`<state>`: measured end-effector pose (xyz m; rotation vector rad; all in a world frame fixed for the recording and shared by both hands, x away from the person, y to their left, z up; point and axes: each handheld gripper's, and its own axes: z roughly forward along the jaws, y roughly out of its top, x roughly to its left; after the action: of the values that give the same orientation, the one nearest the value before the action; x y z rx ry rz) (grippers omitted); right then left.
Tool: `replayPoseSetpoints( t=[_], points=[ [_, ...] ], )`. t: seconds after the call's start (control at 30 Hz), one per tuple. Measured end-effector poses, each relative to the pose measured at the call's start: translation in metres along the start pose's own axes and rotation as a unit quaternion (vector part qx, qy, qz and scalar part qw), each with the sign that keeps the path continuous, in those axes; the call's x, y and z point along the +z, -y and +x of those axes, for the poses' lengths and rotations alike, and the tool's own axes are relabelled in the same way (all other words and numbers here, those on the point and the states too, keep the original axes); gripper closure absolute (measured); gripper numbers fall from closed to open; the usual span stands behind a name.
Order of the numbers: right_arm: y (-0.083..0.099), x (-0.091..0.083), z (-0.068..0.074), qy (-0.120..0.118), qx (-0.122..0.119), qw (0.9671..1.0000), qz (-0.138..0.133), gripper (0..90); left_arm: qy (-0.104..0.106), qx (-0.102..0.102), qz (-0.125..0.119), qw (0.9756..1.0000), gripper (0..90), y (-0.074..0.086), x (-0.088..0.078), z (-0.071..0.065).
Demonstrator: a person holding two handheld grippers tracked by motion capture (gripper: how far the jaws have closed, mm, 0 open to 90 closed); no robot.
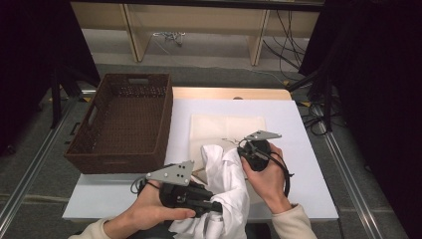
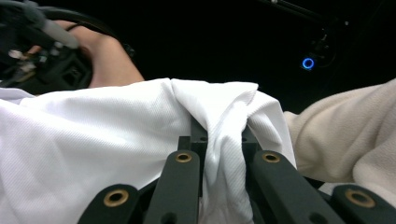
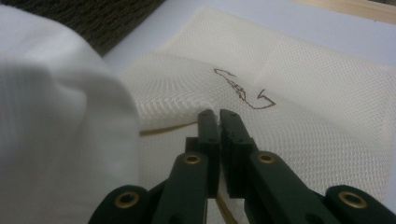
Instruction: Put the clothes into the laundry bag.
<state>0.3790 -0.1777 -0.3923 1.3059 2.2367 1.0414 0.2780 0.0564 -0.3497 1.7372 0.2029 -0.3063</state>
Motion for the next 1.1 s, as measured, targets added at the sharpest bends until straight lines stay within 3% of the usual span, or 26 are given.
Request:
replayPoseSetpoints(
  t=[0.27, 0.37, 0.4, 0.43, 0.47, 0.5, 0.6, 0.63, 0.7, 0.77, 0.9, 1.03, 1.1],
  points=[
    [0.0, -0.001, 0.001, 0.003, -0.003, 1.0, 0.001, 88.9, -0.008, -0.015, 0.023, 0.9996, 83.4, 0.003, 0.008, 0.011],
    [0.0, 0.0, 0.001, 0.001, -0.012, 0.9999, -0.002, 88.9, -0.013, -0.003, 0.039, 0.9991, 83.3, 0.004, 0.011, 0.018],
    [0.0, 0.0, 0.001, 0.001, -0.012, 0.9999, -0.002, 88.9, -0.02, -0.009, 0.046, 0.9987, 83.3, 0.004, 0.012, 0.019],
    [0.0, 0.0, 0.003, -0.003, 0.001, 1.0, 0.0, 88.9, -0.016, -0.002, 0.052, 0.9985, 83.3, 0.004, 0.014, 0.021],
    [-0.001, 0.001, 0.0, -0.006, -0.015, 0.9999, -0.005, 88.9, -0.021, 0.002, 0.055, 0.9983, 83.3, 0.003, 0.015, 0.022],
    [0.0, 0.001, 0.001, -0.005, -0.011, 0.9999, -0.006, 88.9, -0.017, 0.012, 0.063, 0.9978, 83.3, 0.002, 0.017, 0.025],
    [0.0, 0.001, 0.001, 0.002, -0.023, 0.9997, -0.004, 88.9, -0.027, 0.011, 0.076, 0.9967, 83.3, 0.0, 0.021, 0.029],
    [0.0, 0.0, 0.002, 0.001, -0.012, 0.9999, -0.001, 88.9, -0.031, 0.01, 0.083, 0.996, 83.3, -0.001, 0.021, 0.031],
    [0.0, 0.0, 0.001, 0.0, -0.018, 0.9998, -0.001, 88.9, -0.037, 0.004, 0.09, 0.9953, 83.3, -0.001, 0.023, 0.038],
    [0.0, 0.001, 0.002, -0.004, -0.01, 0.9999, -0.005, 89.0, -0.042, -0.006, 0.09, 0.995, 83.3, -0.001, 0.025, 0.043],
    [0.0, 0.001, 0.001, -0.005, -0.015, 0.9999, -0.007, 89.0, -0.047, -0.015, 0.093, 0.9945, 83.3, 0.001, 0.025, 0.053],
    [0.0, -0.001, 0.004, -0.002, 0.003, 1.0, 0.0, 89.0, -0.061, -0.016, 0.098, 0.9932, 83.3, 0.002, 0.025, 0.057],
    [0.0, -0.001, 0.002, -0.008, -0.004, 1.0, 0.001, 89.0, -0.061, -0.012, 0.099, 0.9931, 83.3, 0.002, 0.025, 0.055]
  ],
)
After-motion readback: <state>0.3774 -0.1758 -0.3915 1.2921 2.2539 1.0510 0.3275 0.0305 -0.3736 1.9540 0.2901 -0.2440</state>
